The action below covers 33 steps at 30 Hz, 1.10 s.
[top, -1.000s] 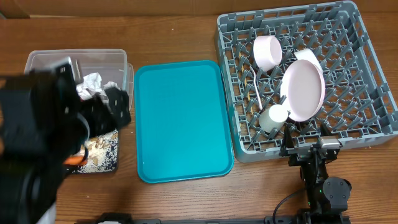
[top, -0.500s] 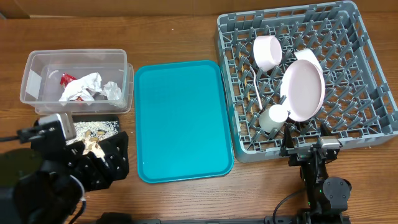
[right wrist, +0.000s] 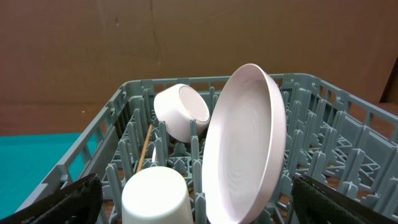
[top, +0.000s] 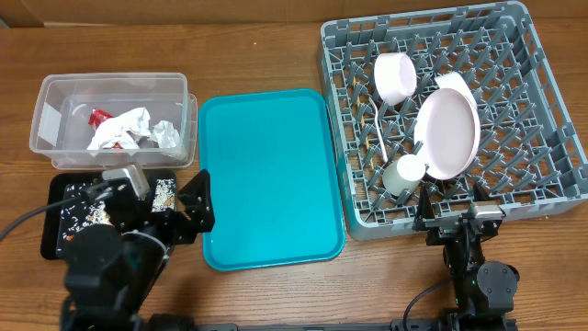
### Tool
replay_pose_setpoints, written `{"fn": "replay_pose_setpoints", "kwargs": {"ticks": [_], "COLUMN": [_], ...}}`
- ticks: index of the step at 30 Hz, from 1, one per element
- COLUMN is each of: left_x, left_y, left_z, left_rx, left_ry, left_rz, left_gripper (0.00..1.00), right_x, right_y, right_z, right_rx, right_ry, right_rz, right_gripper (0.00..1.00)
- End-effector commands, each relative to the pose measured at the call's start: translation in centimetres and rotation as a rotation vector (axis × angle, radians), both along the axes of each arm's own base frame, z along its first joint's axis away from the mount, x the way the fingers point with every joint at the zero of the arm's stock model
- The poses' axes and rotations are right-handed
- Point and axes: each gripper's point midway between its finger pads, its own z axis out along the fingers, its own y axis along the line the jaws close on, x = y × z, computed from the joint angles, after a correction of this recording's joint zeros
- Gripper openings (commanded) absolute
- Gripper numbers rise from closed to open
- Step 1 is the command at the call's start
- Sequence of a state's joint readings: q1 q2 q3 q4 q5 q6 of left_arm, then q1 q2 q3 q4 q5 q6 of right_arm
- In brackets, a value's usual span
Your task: Sort waste into correct bins and load items into the dishwasher
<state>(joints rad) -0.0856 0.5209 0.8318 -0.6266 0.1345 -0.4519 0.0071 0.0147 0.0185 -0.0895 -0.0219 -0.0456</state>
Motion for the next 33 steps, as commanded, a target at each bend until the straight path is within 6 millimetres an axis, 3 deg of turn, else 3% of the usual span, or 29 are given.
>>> {"fn": "replay_pose_setpoints", "kwargs": {"ticks": [1, 14, 27, 33], "left_x": [0.7, 1.9, 1.6, 1.1], "left_y": [-0.1, -0.1, 1.6, 2.8], "left_z": [-2.5, -8.6, -13.7, -15.0], "left_rx": [-0.010, -0.034, 0.011, 0.210], "left_ry": [-0.050, -0.302, -0.268, -0.246], "left_rz": [0.004, 0.006, 0.102, 0.127], "left_gripper": [1.00, 1.00, 1.00, 1.00], "right_x": [0.0, 0.0, 0.0, 0.0], "right_y": [0.0, 0.0, 0.0, 0.0], "right_z": [-0.1, -0.1, -0.1, -0.1], "right_rx": [-0.004, -0.004, -0.004, -0.004], "right_ry": [-0.009, -0.009, -0.009, -0.009], "right_rz": [-0.001, -0.001, -0.001, -0.001], "right_gripper": [1.00, 1.00, 1.00, 1.00]}}
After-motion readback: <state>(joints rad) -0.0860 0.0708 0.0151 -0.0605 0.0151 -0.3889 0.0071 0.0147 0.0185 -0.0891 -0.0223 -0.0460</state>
